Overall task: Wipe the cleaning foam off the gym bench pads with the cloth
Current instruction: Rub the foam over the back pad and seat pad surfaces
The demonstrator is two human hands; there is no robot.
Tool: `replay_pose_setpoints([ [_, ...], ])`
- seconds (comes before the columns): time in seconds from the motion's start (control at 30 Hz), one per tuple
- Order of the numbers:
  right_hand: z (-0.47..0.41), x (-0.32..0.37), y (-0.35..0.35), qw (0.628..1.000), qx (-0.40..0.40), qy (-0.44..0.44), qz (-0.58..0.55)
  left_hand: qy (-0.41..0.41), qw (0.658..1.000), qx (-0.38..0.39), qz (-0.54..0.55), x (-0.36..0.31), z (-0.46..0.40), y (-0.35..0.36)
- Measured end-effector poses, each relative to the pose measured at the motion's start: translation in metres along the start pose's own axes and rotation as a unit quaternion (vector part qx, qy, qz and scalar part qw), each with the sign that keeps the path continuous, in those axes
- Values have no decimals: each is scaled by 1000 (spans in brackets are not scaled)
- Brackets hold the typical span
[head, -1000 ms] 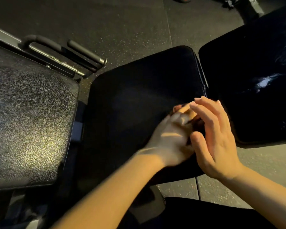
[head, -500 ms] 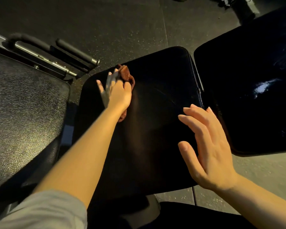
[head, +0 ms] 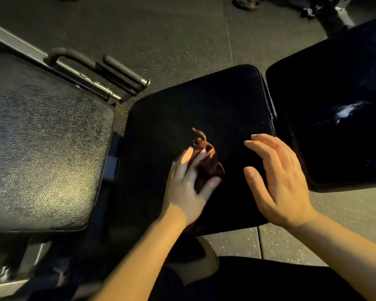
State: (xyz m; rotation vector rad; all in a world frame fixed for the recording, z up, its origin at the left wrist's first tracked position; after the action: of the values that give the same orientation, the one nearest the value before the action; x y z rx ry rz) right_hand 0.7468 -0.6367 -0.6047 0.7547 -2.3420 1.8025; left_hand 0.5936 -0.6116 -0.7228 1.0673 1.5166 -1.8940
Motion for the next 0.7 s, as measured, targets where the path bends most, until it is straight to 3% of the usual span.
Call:
replay_pose_setpoints([
  [0.2,1,-1,1,1000,6,11,18,-127,979,-142,-75,44,-55,-52],
  [0.27,1,-1,1,1000,7,14,18,-178,975,-135,-22,45,-60,-60],
  [0.3,1,-1,1,1000,6,13,16,-188,970,-141,64,42,-57,-63],
  [0.33,1,-1,1,1000,4,12,15,-188,950,-145,201,38,-52,-61],
  [0.4,1,0,0,1000,-2,9,14,-165,842,-97,504,11,-41,-44],
  [0.43,1,0,-1,1000,-3,9,15,-159,786,-49,596,-6,-37,-34],
  [0.47,1,0,-1,1000,-2,9,17,-166,758,-16,630,-15,-35,-24],
  [0.53,1,-1,0,1000,1,13,21,-203,777,-5,596,-11,-34,-9],
  [0.6,1,-1,0,1000,0,16,26,-218,880,-70,416,17,-42,-20],
  [0.67,1,0,1,999,-1,16,28,-212,930,-167,251,46,-43,-44],
  [0.7,1,-1,1,999,0,19,27,-181,939,-188,223,49,-42,-52],
])
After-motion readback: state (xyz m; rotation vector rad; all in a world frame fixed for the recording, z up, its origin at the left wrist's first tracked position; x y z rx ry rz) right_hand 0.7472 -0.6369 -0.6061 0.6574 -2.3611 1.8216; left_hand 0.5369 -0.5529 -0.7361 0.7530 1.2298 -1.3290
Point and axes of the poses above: each hand's wrist, its own z-axis away from the middle knuckle, its own y-axis out of the palm, x = y × z, the point moved 9 cm from there along -z, towards the middle knuckle, and after that the axes turned 7 degrees about x, right-handed, at the moved point
